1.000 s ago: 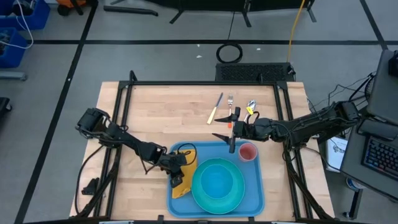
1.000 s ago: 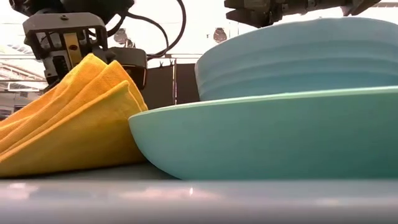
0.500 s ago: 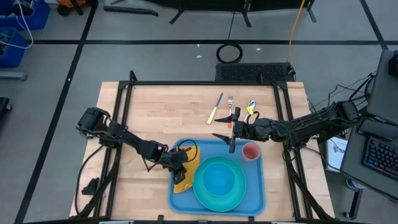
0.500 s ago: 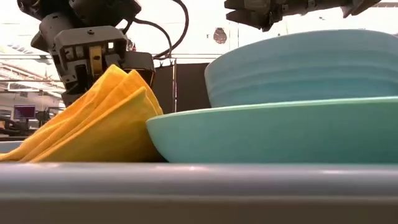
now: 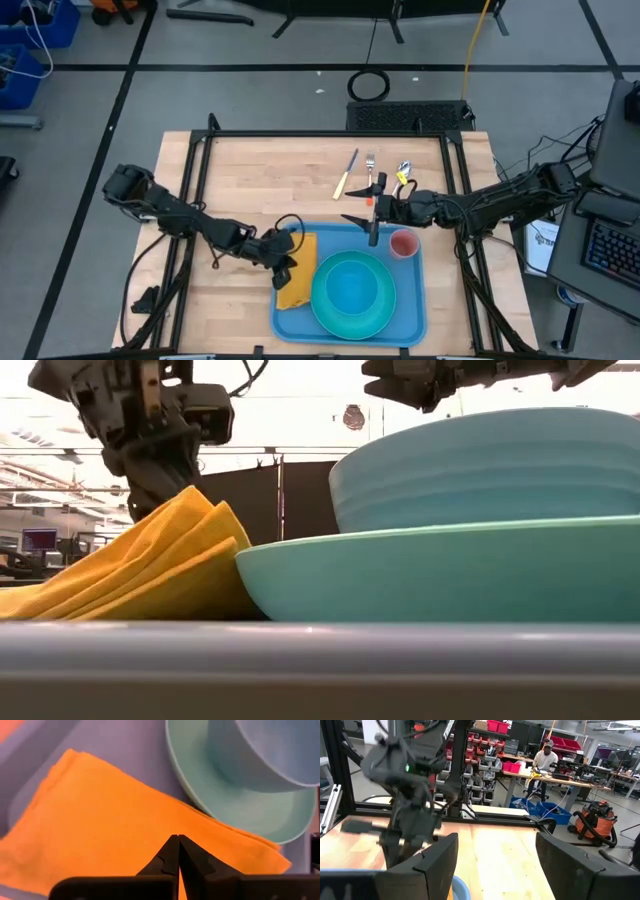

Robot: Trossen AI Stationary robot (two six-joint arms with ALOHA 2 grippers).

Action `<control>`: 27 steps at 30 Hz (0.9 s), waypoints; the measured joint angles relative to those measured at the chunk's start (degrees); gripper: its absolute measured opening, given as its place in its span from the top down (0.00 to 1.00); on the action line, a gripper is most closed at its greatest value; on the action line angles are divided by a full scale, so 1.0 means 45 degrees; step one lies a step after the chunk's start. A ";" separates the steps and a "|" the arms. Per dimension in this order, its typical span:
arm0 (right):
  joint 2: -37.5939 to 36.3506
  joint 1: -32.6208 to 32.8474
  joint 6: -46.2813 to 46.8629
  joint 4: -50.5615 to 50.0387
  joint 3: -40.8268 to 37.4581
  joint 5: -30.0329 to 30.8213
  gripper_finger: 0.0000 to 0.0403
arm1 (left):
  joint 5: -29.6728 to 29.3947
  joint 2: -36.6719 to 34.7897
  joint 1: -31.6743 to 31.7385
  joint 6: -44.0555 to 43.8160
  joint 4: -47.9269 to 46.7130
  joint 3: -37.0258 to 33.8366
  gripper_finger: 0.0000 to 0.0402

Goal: Set up tray
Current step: Put the orange napkin to the left of the green plate on the blue serving tray

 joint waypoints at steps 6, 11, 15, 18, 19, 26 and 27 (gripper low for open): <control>0.0000 -0.0005 -0.0011 0.0770 -0.0291 0.0000 0.36 | 0.0745 -0.0272 -0.0090 -0.0205 0.0034 -0.0001 0.99; 0.0000 -0.0005 -0.0111 0.0891 -0.0367 0.0000 0.36 | 0.1849 0.0441 -0.0189 -0.0077 0.1574 0.0010 0.99; 0.0000 -0.0005 -0.0153 0.0885 -0.0367 0.0000 0.36 | 0.2509 0.1102 -0.0272 -0.0389 0.2147 0.0010 0.99; 0.0000 -0.0005 -0.0172 0.0893 -0.0367 0.0000 0.36 | 0.2534 0.1445 -0.0412 -0.0547 0.2778 0.0015 0.99; 0.0000 -0.0005 -0.0175 0.0906 -0.0367 0.0000 0.36 | 0.2693 0.1547 -0.0467 -0.0551 0.3116 0.0013 0.99; 0.0000 -0.0024 -0.0160 0.0917 -0.0367 0.0000 0.36 | 0.3312 0.2494 -0.0682 -0.0809 0.4524 0.0024 1.00; 0.0000 -0.0024 -0.0146 0.0921 -0.0367 0.0000 0.36 | 0.3312 0.2564 -0.0685 -0.0934 0.4501 0.0024 1.00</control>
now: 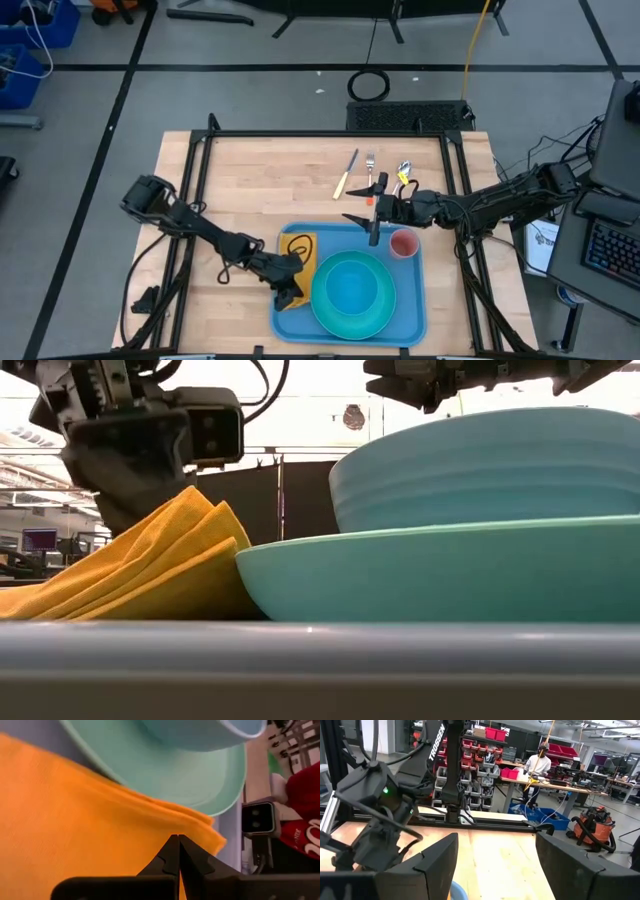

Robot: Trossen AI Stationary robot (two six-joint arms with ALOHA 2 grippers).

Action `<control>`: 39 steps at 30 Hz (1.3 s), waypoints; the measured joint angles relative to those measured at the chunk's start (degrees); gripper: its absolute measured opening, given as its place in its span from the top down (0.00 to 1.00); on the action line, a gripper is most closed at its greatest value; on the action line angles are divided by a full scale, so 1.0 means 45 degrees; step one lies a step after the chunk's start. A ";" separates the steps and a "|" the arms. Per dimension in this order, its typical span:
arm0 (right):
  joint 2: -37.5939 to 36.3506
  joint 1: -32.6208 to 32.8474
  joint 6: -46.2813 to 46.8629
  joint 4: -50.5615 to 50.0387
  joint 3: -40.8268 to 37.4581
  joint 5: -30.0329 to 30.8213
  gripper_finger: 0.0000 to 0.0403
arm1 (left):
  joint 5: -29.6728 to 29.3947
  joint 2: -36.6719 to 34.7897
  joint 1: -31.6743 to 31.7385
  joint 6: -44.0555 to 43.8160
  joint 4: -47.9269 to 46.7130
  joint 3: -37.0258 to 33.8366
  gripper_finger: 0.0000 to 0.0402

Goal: Set up tray
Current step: Put the orange napkin to the left of the green plate on the blue serving tray

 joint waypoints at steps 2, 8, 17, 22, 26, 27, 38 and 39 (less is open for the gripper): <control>0.0000 0.0000 0.0001 -0.0004 0.0000 0.0000 0.36 | 0.0021 0.0253 0.0000 -0.0052 0.0156 0.0005 0.99; 0.0000 0.0000 0.0010 -0.0006 -0.0005 0.0000 0.36 | 0.0287 0.0824 -0.0004 -0.0028 0.0525 0.0044 1.00; 0.0000 0.0000 0.0251 -0.0079 -0.0010 0.0000 0.36 | 0.0323 0.0362 -0.0043 -0.0491 0.0256 -0.0005 1.00; 0.0000 0.0000 0.0258 -0.0122 -0.0010 0.0000 0.36 | -0.0063 -0.0428 -0.0185 -0.0456 -0.0244 -0.0005 1.00; 0.0000 0.0000 0.0318 -0.0140 -0.0010 0.0000 0.36 | -0.0083 -0.0853 -0.0351 -0.0339 -0.0059 0.0016 1.00; 0.0000 0.0000 0.0333 -0.0145 -0.0010 0.0000 0.36 | -0.0122 -0.0844 -0.0391 -0.0355 -0.0101 0.0019 1.00; 0.0000 0.0000 0.0348 -0.0145 -0.0010 0.0000 0.36 | -0.0618 -0.0707 -0.0437 -0.0282 -0.0487 0.0015 1.00; 0.0000 0.0000 0.0350 -0.0145 -0.0010 0.0000 0.36 | -0.0614 -0.0702 -0.0437 -0.0308 -0.0501 0.0015 1.00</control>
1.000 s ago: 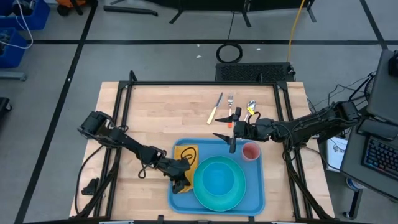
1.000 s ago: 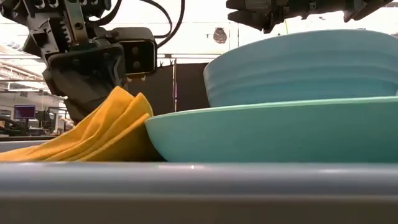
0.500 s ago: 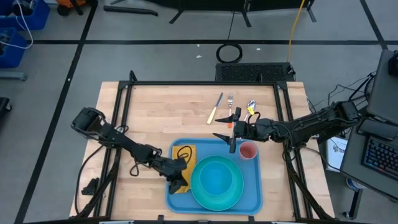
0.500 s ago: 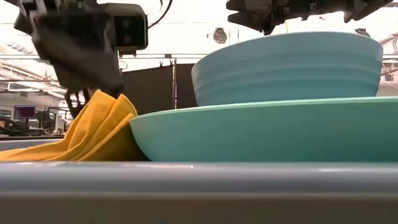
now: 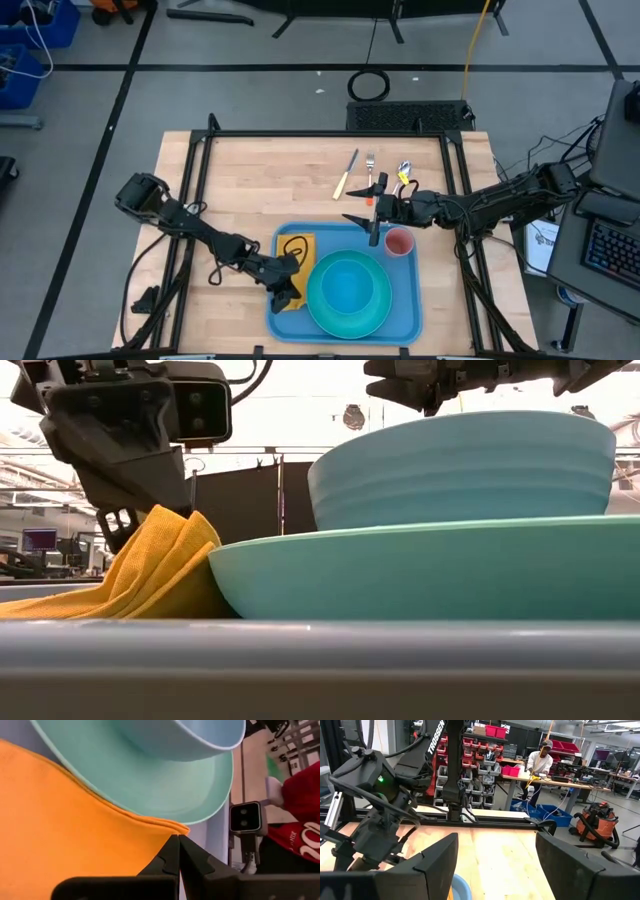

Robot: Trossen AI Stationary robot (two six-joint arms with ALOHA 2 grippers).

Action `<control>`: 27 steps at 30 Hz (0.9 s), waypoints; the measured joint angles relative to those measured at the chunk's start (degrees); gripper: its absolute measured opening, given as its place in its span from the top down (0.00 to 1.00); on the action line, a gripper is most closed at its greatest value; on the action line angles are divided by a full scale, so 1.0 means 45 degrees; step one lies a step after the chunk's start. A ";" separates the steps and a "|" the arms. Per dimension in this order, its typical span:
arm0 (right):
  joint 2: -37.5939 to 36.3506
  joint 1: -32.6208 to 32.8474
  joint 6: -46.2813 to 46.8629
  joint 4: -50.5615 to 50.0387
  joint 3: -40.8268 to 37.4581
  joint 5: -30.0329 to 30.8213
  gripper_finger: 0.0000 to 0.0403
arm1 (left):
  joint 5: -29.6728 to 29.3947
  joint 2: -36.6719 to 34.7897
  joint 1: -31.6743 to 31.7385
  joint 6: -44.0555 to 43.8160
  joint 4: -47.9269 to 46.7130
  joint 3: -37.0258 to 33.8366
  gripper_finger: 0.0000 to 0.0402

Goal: Set up tray
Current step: Put the orange napkin to the left of the green plate on the blue serving tray

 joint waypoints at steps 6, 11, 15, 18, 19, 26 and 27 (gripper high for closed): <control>0.0000 0.0000 0.0000 0.0000 0.0000 0.0000 0.36 | 0.0383 0.0552 0.0024 -0.0082 0.0537 -0.0011 1.00; 0.0000 0.0000 0.0000 -0.0014 0.0000 0.0000 0.36 | 0.0888 0.1386 0.0024 -0.0294 0.1591 0.0010 1.00; 0.0000 0.0000 0.0000 -0.0019 0.0000 0.0000 0.36 | 0.1004 0.1885 0.0024 -0.0598 0.1975 0.0015 1.00; 0.0000 0.0000 0.0000 -0.0019 0.0000 0.0000 0.36 | 0.1227 0.2221 0.0036 -0.0580 0.2152 0.0030 1.00; 0.0000 0.0000 0.0000 -0.0019 0.0000 0.0000 0.36 | 0.1230 0.2298 0.0034 -0.0625 0.2204 0.0049 1.00; 0.0000 0.0000 0.0002 -0.0046 0.0000 0.0000 0.36 | 0.1914 0.2654 0.0112 -0.1234 0.1817 0.0070 1.00; 0.0005 0.0000 0.0005 -0.0049 0.0000 0.0000 0.36 | 0.1968 0.2657 0.0143 -0.1293 0.1704 0.0068 1.00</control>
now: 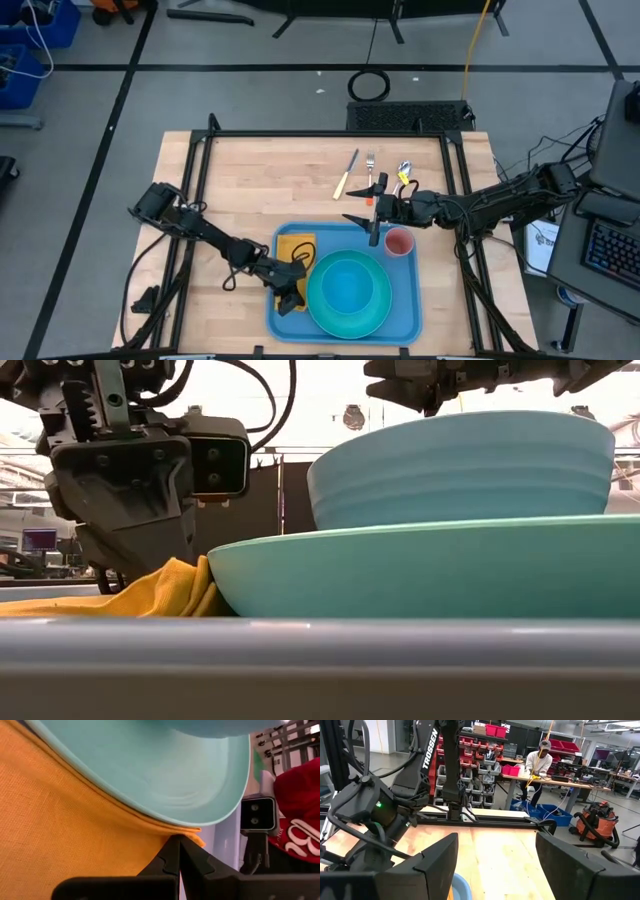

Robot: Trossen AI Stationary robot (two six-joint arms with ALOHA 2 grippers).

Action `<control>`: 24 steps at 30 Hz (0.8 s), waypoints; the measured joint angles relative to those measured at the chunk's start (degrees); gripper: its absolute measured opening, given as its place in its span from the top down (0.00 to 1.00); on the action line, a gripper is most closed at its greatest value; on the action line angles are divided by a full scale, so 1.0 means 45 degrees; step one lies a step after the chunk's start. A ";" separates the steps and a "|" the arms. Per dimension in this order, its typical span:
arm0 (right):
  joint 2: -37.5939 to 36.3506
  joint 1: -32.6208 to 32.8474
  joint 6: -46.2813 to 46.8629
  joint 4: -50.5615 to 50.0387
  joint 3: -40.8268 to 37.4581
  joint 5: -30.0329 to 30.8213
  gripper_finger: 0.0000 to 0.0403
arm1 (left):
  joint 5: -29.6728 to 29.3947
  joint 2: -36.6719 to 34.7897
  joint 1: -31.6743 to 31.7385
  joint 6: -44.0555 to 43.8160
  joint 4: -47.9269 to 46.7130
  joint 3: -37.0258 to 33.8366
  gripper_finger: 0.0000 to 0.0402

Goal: Set up tray
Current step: Put the orange napkin to the left of the green plate on the blue serving tray

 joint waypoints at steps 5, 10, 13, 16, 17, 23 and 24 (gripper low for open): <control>-0.0005 0.0000 0.0002 -0.0011 0.0000 0.0003 0.36 | -0.0077 -0.0355 -0.0007 0.0193 -0.0160 -0.0019 1.00; -0.0003 0.0000 0.0009 -0.0052 0.0000 0.0000 0.36 | -0.0318 -0.0641 -0.0004 0.0514 -0.0283 -0.0068 1.00; 0.0000 0.0000 0.0145 -0.0053 0.0000 0.0000 0.36 | 0.0015 -0.0651 0.0066 0.0396 -0.0286 -0.0068 1.00; 0.0000 0.0000 0.0189 -0.0058 0.0000 0.0000 0.36 | -0.0014 -0.0651 0.0056 0.0367 -0.0262 -0.0050 0.99; 0.0000 0.0000 0.0189 -0.0058 0.0000 0.0000 0.36 | -0.0014 -0.0651 0.0066 0.0376 -0.0266 -0.0019 0.99; -0.0001 0.0000 0.0189 -0.0058 0.0000 0.0000 0.36 | 0.0039 -0.0651 0.0101 0.0576 -0.0301 0.0049 0.99; 0.0000 0.0000 0.0189 -0.0058 0.0000 0.0000 0.36 | 0.0096 -0.0651 0.0110 0.0576 -0.0301 0.0049 0.99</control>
